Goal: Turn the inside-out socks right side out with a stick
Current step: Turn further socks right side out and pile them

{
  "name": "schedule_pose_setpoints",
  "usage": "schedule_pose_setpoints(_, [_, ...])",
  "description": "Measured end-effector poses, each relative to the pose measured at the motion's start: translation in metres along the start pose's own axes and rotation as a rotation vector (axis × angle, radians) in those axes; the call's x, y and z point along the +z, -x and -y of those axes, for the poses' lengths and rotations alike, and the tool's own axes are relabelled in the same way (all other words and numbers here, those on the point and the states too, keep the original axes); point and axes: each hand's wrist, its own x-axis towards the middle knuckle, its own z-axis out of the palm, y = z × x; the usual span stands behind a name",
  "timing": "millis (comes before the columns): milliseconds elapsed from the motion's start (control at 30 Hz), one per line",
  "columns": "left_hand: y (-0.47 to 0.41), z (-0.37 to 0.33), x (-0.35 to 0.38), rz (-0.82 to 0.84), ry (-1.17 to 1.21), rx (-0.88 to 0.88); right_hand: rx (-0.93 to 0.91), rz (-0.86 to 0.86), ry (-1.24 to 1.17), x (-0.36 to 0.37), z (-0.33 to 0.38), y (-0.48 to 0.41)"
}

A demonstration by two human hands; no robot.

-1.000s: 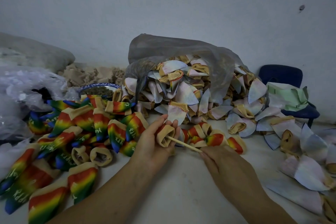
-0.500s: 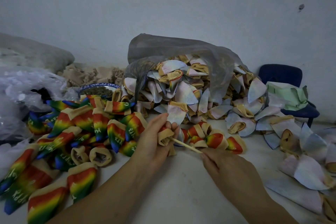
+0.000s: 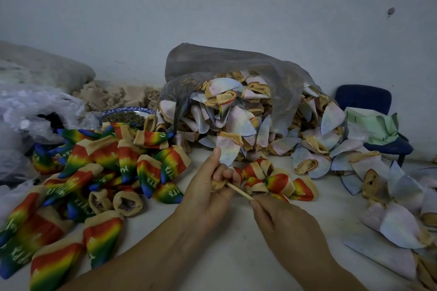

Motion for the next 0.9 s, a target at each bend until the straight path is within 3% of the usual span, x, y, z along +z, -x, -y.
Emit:
schedule_pose_setpoints(200, [0.003,-0.002,-0.004,0.114,-0.366,0.088,-0.001,-0.024,-0.058,0.0,-0.001,0.0])
schedule_pose_setpoints(433, [0.005,-0.006,-0.003,-0.112,-0.984,0.272,-0.005,-0.006,-0.088,-0.004,-0.008,0.0])
schedule_pose_setpoints(567, [0.008,-0.01,-0.001,-0.109,-0.94,0.375,-0.003,0.005,-0.172,-0.005,-0.006,0.0])
schedule_pose_setpoints(733, [0.005,-0.01,0.002,-0.046,-0.53,0.245,0.031,0.027,-0.226,-0.005,-0.005,-0.001])
schedule_pose_setpoints(900, [0.007,-0.006,0.003,0.087,-0.464,0.173,0.031,0.068,-0.283,-0.006,-0.001,-0.002])
